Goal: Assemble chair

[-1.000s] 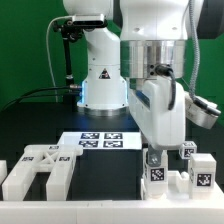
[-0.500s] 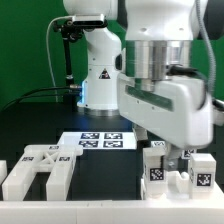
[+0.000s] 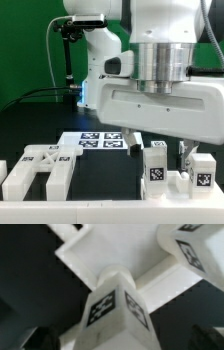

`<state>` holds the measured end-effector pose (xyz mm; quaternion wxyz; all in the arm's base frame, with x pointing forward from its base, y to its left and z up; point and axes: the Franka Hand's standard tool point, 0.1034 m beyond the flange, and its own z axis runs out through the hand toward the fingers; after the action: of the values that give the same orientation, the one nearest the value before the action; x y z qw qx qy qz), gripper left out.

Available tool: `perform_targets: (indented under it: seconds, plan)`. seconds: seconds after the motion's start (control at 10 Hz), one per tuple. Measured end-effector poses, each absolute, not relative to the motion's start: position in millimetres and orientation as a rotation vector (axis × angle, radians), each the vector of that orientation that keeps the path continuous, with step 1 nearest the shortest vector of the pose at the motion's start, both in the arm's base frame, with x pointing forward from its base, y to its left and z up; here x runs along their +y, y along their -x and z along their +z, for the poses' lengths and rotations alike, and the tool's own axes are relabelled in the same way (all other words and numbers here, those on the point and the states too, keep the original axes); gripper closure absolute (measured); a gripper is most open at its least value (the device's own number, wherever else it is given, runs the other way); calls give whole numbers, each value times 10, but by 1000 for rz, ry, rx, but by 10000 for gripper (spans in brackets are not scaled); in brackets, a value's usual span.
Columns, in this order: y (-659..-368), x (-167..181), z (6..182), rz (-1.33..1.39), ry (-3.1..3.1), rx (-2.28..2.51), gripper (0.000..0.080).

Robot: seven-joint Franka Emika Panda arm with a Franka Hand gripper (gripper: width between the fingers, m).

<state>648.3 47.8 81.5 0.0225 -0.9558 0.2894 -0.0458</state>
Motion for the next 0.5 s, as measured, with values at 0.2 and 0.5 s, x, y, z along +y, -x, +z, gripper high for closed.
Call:
perform_targets:
  seconds: [0.2,0.5]
  plan:
    - [-6489,419,841,-148,3019,660,150]
    - [-6485,435,834,-146,3014,680,150]
